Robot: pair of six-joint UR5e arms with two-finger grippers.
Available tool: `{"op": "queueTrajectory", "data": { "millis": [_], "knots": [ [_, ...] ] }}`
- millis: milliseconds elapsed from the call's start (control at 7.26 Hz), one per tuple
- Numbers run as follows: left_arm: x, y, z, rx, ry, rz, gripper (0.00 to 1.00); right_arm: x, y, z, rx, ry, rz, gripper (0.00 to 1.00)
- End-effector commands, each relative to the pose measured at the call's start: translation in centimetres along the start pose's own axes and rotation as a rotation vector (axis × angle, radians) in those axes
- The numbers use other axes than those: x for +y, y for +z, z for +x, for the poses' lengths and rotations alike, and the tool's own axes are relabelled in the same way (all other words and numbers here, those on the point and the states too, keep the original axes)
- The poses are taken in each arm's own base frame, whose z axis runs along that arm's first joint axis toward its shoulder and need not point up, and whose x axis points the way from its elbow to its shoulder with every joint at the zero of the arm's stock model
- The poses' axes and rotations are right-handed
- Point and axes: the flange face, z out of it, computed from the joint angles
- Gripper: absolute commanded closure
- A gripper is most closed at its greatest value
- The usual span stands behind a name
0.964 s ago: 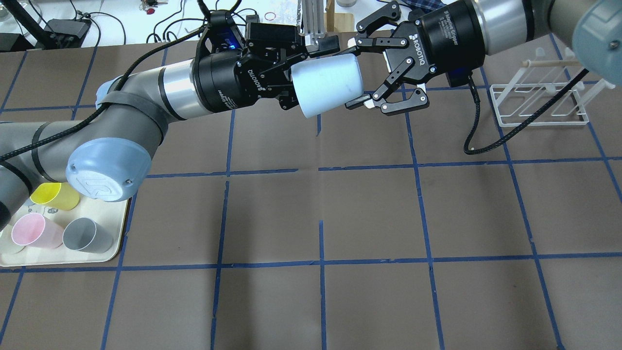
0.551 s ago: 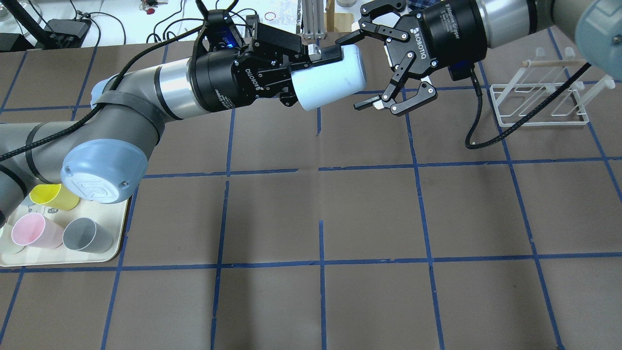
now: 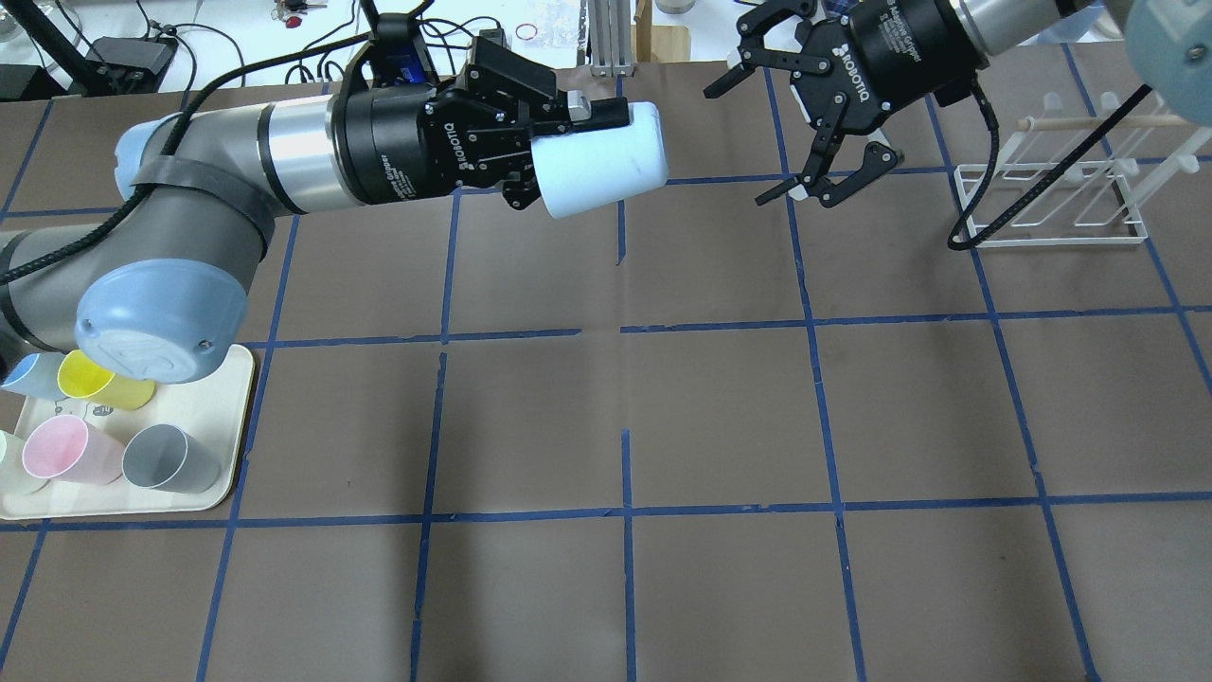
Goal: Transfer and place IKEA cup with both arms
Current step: 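Carry the cup with the left gripper down toward the white tray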
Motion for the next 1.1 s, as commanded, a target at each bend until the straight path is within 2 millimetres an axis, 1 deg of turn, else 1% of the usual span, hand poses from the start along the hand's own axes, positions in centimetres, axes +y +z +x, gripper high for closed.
{"op": "queueTrajectory", "data": {
  "millis": [0, 138, 275, 413, 551, 688, 826, 964],
  "knots": [
    [-1.6, -4.0, 2.2, -0.155, -0.043, 0.15, 1.0, -0.7, -0.6, 0.7, 0.147, -0.11, 0.202, 0.0],
    [-1.8, -4.8, 2.1, -0.227, -0.06, 0.21, 1.0, -0.4, 0.3, 1.2, 0.28, -0.205, 0.284, 0.0],
    [-2.3, -5.4, 3.0, -0.348, -0.029, 0.283, 1.0, 0.4, 2.0, 1.7, 0.44, -0.308, 0.36, 0.0],
    [-2.9, -5.6, 4.9, -0.467, 0.008, 0.346, 1.0, 1.0, 3.0, 1.9, 0.567, -0.393, 0.423, 0.0],
    [-4.3, -6.7, 5.1, -0.579, -0.024, 0.402, 1.0, 0.7, 3.0, 2.1, 0.662, -0.497, 0.444, 0.0],
    [-5.3, -7.6, 5.0, -0.697, -0.036, 0.456, 1.0, 0.3, 2.6, 1.8, 0.717, -0.646, 0.453, 0.0],
    [-5.9, -8.8, 4.1, -0.845, -0.037, 0.492, 1.0, -0.1, 2.3, 1.8, 0.763, -0.715, 0.466, 0.0],
    [-5.6, -10.1, 3.1, -1.002, 0.024, 0.45, 1.0, -0.2, 2.4, 1.9, 0.777, -0.759, 0.448, 0.0]
  ]
}}
